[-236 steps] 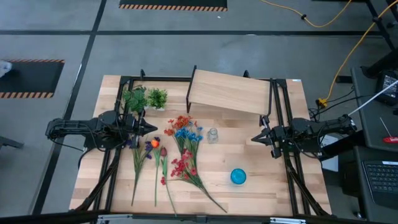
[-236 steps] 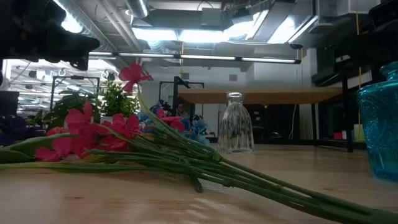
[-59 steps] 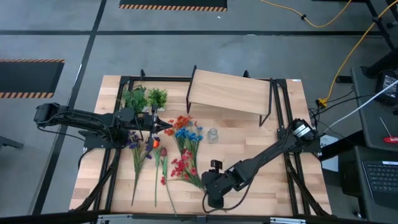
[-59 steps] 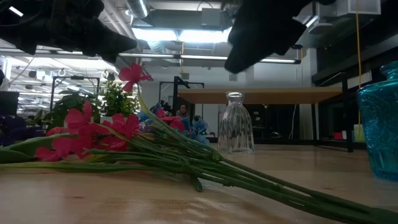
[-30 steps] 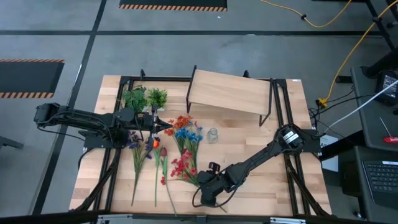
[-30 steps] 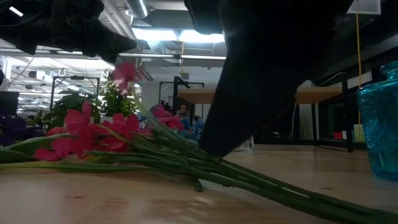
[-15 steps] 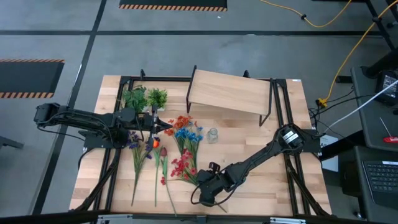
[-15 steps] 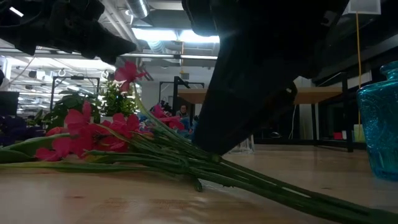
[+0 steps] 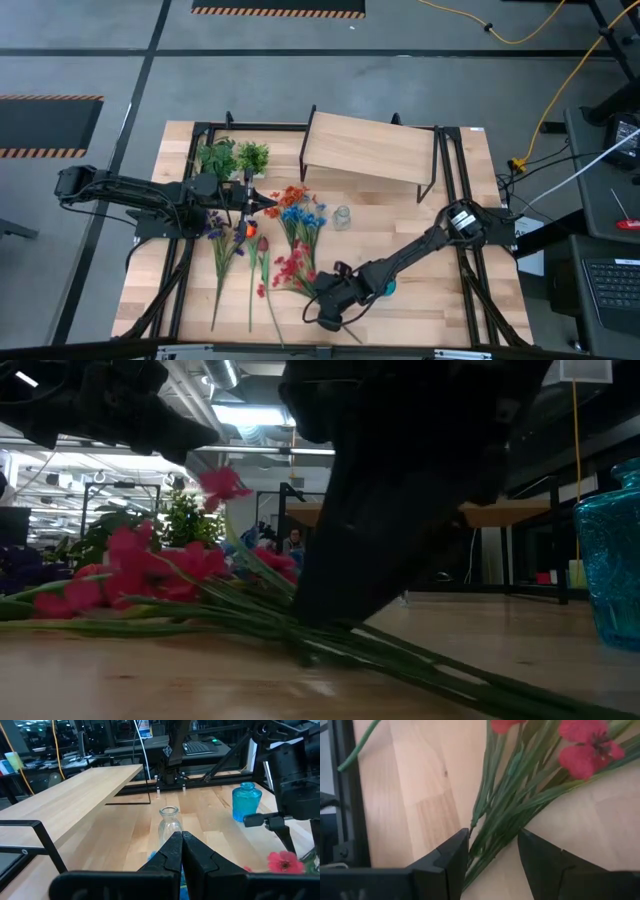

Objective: Pick and place flowers into a vace then onto a shelf
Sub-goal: Put the red flowers into the transparent vase

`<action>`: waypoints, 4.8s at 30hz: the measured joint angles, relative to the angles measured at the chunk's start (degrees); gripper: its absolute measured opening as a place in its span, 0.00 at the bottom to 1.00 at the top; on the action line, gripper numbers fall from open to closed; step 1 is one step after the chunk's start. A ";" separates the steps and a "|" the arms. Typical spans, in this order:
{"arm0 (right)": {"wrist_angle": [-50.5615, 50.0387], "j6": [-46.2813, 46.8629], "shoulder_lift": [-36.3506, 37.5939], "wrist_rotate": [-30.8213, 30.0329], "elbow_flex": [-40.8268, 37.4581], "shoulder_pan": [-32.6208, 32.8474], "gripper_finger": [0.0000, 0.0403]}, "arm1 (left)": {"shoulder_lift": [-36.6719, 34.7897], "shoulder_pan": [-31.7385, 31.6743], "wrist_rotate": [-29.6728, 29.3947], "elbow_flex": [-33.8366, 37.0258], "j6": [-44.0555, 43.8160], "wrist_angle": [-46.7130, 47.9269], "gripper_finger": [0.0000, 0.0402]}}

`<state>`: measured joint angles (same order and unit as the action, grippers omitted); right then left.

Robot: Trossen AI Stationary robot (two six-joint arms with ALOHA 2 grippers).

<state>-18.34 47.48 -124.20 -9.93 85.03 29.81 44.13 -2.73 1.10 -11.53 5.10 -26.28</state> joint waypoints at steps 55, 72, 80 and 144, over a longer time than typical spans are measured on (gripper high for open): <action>-10.11 3.51 5.37 -4.11 -0.22 -1.30 0.00 | -0.01 0.01 0.43 0.00 -1.35 -1.97 0.01; -17.19 4.17 9.09 -8.04 0.42 -0.46 0.00 | -0.26 0.01 1.40 0.00 -1.36 -2.78 0.01; -21.37 -0.17 9.11 -11.47 6.81 1.06 0.00 | -0.27 0.01 1.51 0.00 -1.36 -2.73 0.01; -46.31 -12.66 17.52 -27.91 18.78 0.38 0.00 | -0.27 0.01 1.51 0.00 -1.33 -2.69 0.01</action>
<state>-64.65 34.82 -106.69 -37.85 103.81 30.19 43.86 -2.72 2.61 -11.53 3.77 -28.97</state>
